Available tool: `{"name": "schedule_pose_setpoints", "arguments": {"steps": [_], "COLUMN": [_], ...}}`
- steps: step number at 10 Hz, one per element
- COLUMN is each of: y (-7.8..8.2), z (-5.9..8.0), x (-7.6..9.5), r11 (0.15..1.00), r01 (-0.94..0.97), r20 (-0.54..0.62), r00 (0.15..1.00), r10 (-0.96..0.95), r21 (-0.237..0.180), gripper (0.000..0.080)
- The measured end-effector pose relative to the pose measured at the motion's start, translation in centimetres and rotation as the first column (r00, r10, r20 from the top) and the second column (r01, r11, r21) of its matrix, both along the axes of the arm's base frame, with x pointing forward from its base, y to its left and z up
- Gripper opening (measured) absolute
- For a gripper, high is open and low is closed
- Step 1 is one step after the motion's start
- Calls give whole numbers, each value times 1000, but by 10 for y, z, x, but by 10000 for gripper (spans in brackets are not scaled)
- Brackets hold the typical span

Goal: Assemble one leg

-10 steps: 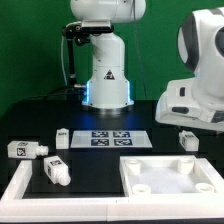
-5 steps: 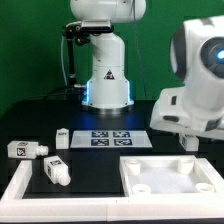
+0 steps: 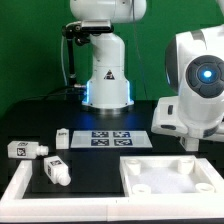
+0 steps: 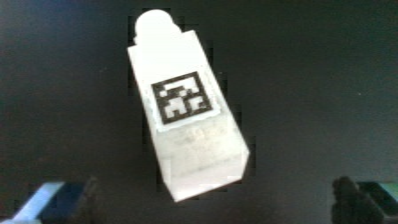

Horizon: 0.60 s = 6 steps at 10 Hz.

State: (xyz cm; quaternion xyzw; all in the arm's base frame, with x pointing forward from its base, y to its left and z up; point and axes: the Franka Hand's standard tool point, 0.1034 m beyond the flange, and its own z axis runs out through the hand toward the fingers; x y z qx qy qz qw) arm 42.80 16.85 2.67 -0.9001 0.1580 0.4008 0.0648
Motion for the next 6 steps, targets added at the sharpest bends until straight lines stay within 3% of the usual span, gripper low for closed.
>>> {"name": "schedule_pose_setpoints", "arguments": {"steps": [2, 6], "y": [0, 0], "z": [0, -17], "x": [-1, -30], "r11": [1000, 1000], "r01": [1, -10], "r20": [-2, -67], "r00": [1000, 998], "r10": [-1, 10], "r21": [0, -5], "gripper": [649, 649]}}
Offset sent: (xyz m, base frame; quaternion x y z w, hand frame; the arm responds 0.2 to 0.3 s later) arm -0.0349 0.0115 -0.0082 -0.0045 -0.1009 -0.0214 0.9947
